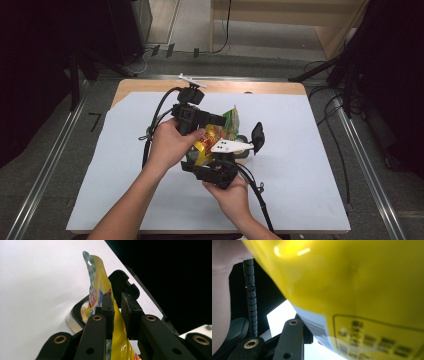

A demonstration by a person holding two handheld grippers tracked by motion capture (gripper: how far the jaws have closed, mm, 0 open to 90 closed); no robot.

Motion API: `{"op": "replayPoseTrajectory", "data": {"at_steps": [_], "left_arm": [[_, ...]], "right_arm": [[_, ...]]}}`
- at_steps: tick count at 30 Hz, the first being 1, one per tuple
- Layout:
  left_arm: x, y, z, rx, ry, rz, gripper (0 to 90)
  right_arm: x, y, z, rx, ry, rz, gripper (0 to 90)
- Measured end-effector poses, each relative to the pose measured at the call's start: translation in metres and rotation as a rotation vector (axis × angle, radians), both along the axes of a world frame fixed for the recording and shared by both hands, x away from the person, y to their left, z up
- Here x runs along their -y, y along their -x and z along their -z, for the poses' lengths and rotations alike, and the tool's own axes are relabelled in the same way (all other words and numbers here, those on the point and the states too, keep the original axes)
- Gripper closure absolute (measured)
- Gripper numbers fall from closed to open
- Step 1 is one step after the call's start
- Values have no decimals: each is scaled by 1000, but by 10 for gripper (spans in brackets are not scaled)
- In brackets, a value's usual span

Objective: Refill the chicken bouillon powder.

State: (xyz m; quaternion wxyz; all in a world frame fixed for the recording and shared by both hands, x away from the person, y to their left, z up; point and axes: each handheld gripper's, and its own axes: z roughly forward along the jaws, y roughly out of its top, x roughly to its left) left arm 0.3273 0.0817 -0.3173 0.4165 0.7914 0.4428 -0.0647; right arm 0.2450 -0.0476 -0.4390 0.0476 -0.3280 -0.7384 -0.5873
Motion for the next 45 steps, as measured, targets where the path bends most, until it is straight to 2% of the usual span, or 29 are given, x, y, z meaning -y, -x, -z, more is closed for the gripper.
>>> {"op": "replayPoseTrajectory", "data": {"at_steps": [4, 7, 9, 10, 15, 27, 36, 45], "left_arm": [[-1, 1, -2, 1, 9, -12, 818], [2, 5, -1, 5, -7, -12, 819], [4, 5, 3, -5, -34, -20, 819], [4, 4, 4, -13, -21, -20, 818], [2, 6, 4, -11, -15, -19, 819], [0, 6, 4, -18, -7, -14, 823], [-3, 3, 6, -43, 5, -21, 824], [0, 4, 5, -40, 4, -14, 822]], "right_arm": [[1, 2, -3, 29, 11, 3, 678], [1, 0, -1, -3, -2, -8, 690], [0, -1, 3, -40, -21, -22, 691], [0, -1, 6, -58, -26, -27, 691], [-3, -1, 7, -63, -31, -29, 689], [-4, -1, 9, -54, -34, -35, 702], [-4, 1, 10, -48, -29, -31, 707], [-3, 1, 10, -42, -26, -31, 707]]}}
